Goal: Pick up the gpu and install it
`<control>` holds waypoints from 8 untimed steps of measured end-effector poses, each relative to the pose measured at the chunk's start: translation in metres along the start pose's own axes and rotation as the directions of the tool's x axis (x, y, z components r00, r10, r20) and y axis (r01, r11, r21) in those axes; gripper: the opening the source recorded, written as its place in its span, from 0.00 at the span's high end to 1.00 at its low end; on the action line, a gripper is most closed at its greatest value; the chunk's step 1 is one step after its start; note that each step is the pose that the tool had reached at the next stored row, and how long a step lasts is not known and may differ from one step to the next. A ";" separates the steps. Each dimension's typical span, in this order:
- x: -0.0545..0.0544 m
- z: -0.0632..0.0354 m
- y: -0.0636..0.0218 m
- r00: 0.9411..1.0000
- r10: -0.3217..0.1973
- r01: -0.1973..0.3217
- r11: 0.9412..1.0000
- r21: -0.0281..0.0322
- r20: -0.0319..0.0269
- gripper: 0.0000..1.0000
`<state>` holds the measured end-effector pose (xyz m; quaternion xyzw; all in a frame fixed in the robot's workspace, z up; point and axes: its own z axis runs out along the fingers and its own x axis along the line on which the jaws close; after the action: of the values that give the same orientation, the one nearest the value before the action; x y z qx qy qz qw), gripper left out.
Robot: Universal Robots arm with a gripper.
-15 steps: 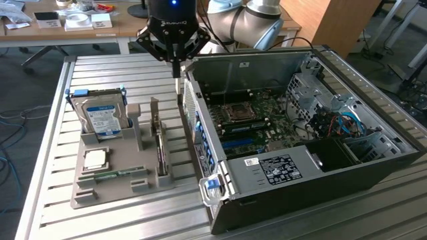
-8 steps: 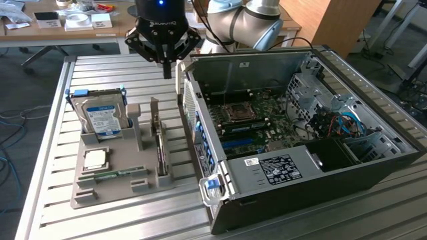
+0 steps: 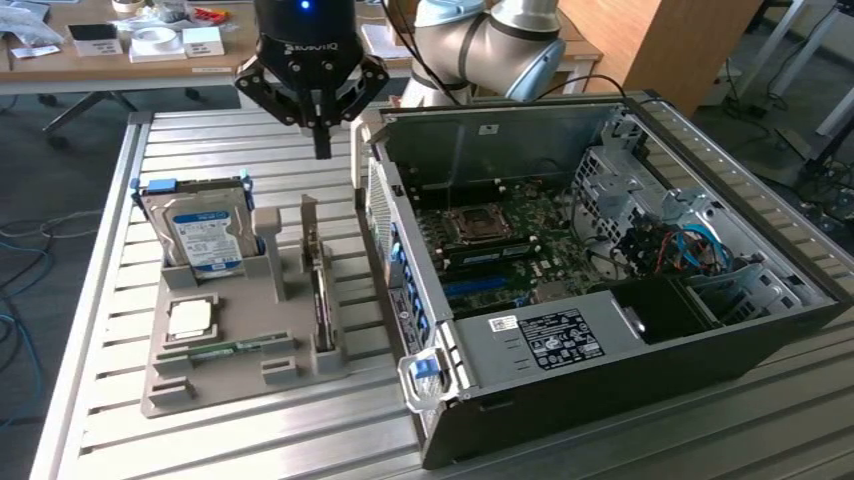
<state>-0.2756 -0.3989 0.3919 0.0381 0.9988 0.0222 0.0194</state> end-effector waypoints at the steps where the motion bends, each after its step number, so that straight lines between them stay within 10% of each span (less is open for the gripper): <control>1: 0.001 0.0000 -0.0001 1.000 0.000 0.000 1.000 0.000 0.000 0.89; 8: 0.008 -0.0002 -0.0006 1.000 0.000 0.000 1.000 0.000 0.000 0.89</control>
<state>-0.2839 -0.3989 0.3918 0.0381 0.9988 0.0222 0.0194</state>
